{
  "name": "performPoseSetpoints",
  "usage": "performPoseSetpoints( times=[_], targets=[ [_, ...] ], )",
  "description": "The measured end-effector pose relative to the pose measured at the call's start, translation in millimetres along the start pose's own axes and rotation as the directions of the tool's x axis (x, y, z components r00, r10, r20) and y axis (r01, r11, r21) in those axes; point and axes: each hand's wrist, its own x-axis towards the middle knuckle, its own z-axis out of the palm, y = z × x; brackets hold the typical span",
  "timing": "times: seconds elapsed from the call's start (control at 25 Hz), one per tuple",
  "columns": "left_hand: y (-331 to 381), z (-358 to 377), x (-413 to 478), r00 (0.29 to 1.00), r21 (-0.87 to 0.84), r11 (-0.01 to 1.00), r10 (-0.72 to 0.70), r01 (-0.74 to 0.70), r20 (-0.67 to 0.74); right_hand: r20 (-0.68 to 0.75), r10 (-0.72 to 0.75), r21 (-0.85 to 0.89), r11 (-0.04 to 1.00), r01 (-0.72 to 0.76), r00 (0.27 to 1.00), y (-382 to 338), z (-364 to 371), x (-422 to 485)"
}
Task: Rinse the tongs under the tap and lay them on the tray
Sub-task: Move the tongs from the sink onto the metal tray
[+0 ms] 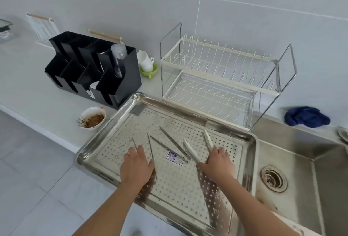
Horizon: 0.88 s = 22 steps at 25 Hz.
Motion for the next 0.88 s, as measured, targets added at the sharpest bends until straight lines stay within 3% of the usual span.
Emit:
performPoseSetpoints(
  times=[0.16,0.24,0.32,0.4,0.48,0.6,0.76,0.88],
  targets=[
    [-13,5,10,0.999,-0.049,0.998,0.044,-0.043,0.023,0.020,0.116,-0.003,0.993,-0.116,0.993,-8,-2,-13],
    [-15,6,14,0.998,-0.081,0.995,0.060,-0.058,0.026,-0.058,0.123,-0.003,0.992,-0.123,0.991,-13,-4,-23],
    [-14,7,16,0.998,-0.116,0.992,0.057,-0.054,0.030,-0.182,0.010,0.020,1.000,-0.006,0.983,-22,0,-30],
    [-10,8,18,0.999,-0.124,0.992,0.040,-0.036,0.032,-0.215,-0.157,0.052,0.984,0.172,0.964,-38,5,-32],
    [-5,8,21,0.999,-0.087,0.996,0.032,-0.029,0.032,-0.171,-0.281,0.058,0.954,0.294,0.944,-57,11,-27],
    [2,9,25,0.999,-0.059,0.997,0.044,-0.042,0.028,-0.083,-0.355,0.029,0.933,0.358,0.931,-77,19,-13],
    [1,5,37,0.995,-0.094,0.991,0.100,-0.099,0.004,0.014,-0.301,-0.046,0.953,0.301,0.954,-83,25,-8],
    [-9,-1,50,0.987,-0.052,0.986,0.154,-0.155,-0.036,0.079,-0.220,0.047,0.975,0.217,0.972,-85,32,-17]
  ],
)
